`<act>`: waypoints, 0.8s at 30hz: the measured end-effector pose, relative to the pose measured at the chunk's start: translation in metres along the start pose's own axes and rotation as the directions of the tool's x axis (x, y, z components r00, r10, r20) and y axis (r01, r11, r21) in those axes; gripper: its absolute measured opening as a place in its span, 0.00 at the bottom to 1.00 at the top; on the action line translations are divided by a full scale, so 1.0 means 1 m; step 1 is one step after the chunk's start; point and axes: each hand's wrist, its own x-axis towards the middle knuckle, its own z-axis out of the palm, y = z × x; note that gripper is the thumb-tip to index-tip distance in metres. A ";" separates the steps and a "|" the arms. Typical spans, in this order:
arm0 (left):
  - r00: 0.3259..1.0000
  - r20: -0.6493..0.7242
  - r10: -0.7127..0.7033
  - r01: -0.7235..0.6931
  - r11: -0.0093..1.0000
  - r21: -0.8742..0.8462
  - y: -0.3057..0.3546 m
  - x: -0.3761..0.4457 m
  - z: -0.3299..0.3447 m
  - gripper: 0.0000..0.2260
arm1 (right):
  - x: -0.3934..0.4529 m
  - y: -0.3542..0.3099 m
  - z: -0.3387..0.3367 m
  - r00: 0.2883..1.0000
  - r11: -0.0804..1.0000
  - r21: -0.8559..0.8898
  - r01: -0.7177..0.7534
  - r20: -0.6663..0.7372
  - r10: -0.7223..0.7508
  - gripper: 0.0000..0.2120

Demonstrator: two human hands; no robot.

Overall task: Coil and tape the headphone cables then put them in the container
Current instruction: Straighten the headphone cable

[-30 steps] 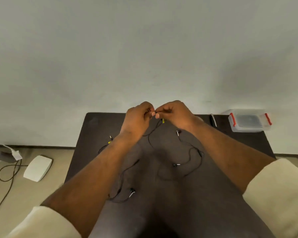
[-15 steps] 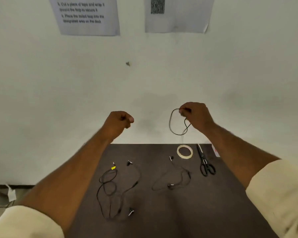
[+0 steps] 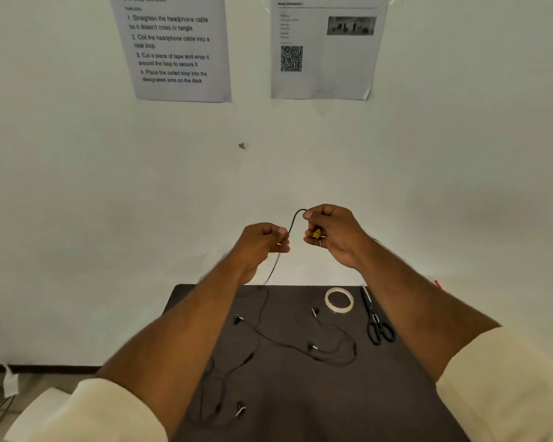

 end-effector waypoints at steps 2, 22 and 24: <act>0.978 -0.140 0.155 -0.136 0.981 0.136 -0.003 0.006 -0.002 0.05 | 0.004 -0.001 0.000 0.998 0.986 -0.157 0.054 -0.010 -0.056 0.03; 0.991 0.132 0.037 -0.083 0.926 0.368 0.044 0.044 -0.111 0.09 | 0.034 -0.056 -0.139 0.906 0.326 -0.915 0.236 0.086 -0.414 0.06; 0.996 0.046 0.073 -0.085 0.915 0.395 0.048 0.049 -0.121 0.09 | 0.035 -0.048 -0.140 0.905 0.395 -0.895 0.209 0.024 -0.425 0.06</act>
